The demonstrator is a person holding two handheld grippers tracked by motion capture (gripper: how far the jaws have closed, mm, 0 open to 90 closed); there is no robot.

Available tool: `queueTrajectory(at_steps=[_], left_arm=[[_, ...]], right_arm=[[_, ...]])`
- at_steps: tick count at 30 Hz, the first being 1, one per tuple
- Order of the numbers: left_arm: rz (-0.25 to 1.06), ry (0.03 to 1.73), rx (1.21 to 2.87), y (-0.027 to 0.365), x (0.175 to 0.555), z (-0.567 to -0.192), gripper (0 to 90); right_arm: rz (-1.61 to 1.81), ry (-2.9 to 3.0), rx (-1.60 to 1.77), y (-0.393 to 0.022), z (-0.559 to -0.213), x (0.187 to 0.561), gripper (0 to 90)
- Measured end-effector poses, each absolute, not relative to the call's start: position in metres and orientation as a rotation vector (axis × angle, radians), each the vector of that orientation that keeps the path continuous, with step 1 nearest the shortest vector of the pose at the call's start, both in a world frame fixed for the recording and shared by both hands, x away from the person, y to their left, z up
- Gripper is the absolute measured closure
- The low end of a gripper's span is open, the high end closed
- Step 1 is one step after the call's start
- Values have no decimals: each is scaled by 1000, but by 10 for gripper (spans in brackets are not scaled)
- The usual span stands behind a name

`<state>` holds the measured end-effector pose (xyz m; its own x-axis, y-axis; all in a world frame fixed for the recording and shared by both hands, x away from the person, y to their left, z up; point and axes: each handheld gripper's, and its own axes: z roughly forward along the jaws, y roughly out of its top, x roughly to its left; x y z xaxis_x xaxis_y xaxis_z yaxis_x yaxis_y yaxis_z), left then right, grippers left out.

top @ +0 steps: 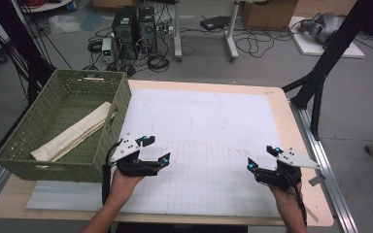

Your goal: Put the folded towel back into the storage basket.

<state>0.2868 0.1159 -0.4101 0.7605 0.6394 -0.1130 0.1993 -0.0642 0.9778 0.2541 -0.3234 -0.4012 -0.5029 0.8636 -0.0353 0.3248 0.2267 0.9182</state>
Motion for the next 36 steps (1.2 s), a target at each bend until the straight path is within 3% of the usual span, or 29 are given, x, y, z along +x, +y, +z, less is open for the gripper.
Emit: queueTrajectory(at_steps=[36], left_arm=[[433,676,1656,120,279,-410,175]], right_arm=[[1260,1973,1069,-313,-401,259,169]])
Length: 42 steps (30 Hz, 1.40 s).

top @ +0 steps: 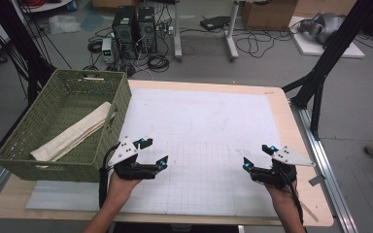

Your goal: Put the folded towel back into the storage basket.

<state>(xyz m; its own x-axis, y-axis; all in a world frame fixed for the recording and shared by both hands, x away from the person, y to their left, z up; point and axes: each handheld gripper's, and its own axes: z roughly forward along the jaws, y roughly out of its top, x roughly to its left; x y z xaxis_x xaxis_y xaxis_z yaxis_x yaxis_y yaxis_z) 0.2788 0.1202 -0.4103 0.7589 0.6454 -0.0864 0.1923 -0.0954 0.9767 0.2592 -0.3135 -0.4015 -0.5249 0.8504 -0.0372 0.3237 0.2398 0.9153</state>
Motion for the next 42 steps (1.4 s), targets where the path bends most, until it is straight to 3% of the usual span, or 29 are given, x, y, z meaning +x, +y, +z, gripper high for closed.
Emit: queueTrajectory(at_steps=[25,33,42], left_arm=[[414,683,1662,113,284,-412,175],[406,739,1738,111,290,-422,180],[409,738,1696,112,290,-418,182]], right_arm=[[1263,1964,1077,-321,-402,257,169],[1270,1990,1109,-323,-409,263,169],[1286,1976,1128,-329,-409,258,169]])
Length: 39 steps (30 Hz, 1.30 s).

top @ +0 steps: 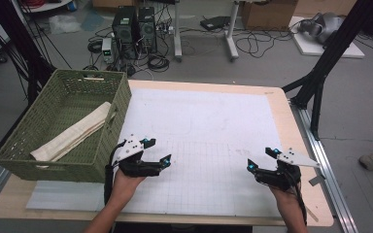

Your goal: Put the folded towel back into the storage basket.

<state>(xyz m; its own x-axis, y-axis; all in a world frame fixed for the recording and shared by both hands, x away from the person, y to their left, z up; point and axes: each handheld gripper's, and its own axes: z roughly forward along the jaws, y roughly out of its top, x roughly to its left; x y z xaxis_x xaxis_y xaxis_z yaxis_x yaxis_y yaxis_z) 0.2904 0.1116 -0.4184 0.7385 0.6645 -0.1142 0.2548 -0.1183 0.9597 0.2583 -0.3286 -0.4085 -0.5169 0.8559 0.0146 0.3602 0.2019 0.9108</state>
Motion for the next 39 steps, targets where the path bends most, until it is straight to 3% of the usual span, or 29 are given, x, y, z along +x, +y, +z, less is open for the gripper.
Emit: queueTrajectory(at_steps=[39], left_arm=[[427,719,1670,113,287,-415,185]], right_arm=[[1296,1962,1113,-329,-405,252,169]])
